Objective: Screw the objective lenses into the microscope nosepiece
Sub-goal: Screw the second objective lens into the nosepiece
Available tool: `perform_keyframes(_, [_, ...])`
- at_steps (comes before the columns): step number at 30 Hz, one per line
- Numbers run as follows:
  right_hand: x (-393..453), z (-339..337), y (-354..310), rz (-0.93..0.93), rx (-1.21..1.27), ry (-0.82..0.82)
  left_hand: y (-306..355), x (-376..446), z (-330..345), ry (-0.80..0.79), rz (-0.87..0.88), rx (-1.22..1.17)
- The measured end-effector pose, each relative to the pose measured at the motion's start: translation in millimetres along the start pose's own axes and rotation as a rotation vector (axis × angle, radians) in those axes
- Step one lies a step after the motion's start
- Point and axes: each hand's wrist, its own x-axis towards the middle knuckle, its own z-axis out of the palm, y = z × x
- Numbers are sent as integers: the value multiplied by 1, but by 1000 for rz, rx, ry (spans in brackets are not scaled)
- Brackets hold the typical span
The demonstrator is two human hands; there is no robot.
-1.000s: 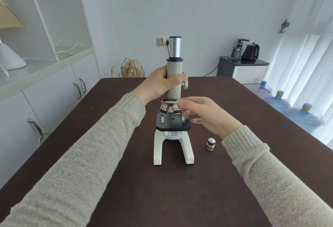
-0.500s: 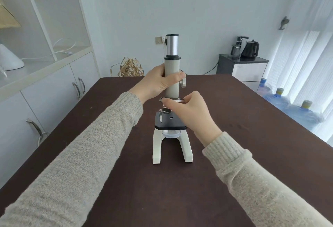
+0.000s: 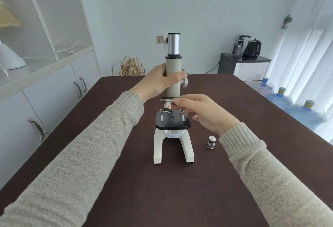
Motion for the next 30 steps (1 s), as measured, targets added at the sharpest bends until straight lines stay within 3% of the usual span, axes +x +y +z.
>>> perform_keyframes(15, [-4,28,-1,-65,52,293,3,-2,1,12,12,-18])
perform_keyframes(30, [-2,21,-1,-43,-2,282,10,-6,0,-18,6,-6])
